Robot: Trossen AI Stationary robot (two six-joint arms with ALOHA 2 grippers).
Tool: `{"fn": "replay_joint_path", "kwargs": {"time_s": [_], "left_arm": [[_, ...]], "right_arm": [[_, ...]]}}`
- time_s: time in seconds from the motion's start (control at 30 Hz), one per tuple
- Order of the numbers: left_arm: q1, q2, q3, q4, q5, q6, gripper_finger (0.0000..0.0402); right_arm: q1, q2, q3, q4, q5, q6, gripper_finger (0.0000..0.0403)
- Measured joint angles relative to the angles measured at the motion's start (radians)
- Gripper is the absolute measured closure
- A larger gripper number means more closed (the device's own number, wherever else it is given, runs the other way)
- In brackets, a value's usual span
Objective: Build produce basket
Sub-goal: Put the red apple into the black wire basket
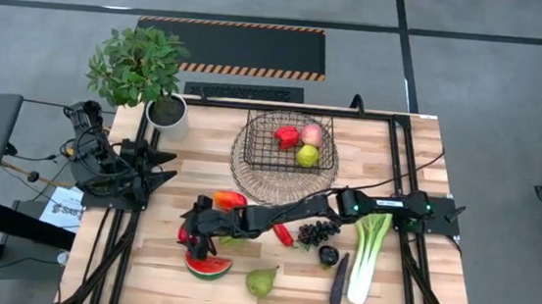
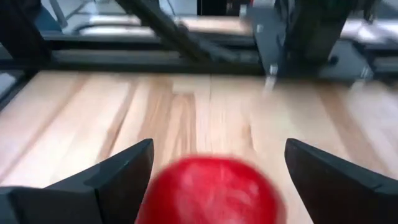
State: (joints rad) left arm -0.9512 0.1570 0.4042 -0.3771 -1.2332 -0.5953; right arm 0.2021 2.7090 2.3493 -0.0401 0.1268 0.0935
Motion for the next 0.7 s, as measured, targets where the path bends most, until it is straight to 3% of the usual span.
{"fn": "replay_joint_path", "kwargs": {"time_s": [0.53,0.7], "left_arm": [[0.000,0.000,0.000,-0.011,0.002,-0.003,0.0086],[0.000,0.000,0.000,-0.018,0.002,-0.003,0.0086]], "right_arm": [[-0.003,0.047,0.007,-0.061,-0.019,0.104,0.0021],[-0.003,0.047,0.007,-0.090,-0.011,0.149,0.0047]]}}
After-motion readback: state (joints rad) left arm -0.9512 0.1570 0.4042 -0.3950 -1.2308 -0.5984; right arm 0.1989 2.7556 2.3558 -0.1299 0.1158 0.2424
